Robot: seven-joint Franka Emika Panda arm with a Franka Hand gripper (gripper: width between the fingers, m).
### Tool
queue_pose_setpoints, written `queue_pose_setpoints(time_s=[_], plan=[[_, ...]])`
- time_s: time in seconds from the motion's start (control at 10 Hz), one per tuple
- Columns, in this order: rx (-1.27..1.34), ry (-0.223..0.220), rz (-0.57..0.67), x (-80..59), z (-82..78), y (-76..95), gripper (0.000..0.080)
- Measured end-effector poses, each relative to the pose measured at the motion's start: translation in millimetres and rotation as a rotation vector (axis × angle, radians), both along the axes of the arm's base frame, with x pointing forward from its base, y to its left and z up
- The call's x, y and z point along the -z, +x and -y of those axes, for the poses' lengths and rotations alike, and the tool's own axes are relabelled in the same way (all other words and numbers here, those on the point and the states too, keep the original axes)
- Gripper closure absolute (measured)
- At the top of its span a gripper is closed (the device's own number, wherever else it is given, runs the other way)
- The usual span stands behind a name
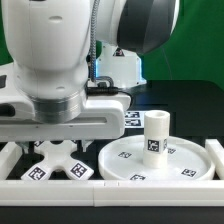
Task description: Assemble round table
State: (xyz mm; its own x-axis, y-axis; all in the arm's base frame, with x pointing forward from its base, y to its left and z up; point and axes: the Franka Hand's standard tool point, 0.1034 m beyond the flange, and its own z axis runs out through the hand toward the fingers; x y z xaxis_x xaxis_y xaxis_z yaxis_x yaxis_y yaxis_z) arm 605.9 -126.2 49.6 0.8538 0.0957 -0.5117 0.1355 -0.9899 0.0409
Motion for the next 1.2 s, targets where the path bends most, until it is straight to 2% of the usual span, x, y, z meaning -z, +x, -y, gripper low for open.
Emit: queue_pose_setpoints(time_s=[0.9, 1.2], plan=[[0.004, -0.003, 0.000, 12.7, 2.1, -6.7, 0.0150], [0.004, -0.001, -0.001, 21.0, 0.6, -11.6, 0.0150]])
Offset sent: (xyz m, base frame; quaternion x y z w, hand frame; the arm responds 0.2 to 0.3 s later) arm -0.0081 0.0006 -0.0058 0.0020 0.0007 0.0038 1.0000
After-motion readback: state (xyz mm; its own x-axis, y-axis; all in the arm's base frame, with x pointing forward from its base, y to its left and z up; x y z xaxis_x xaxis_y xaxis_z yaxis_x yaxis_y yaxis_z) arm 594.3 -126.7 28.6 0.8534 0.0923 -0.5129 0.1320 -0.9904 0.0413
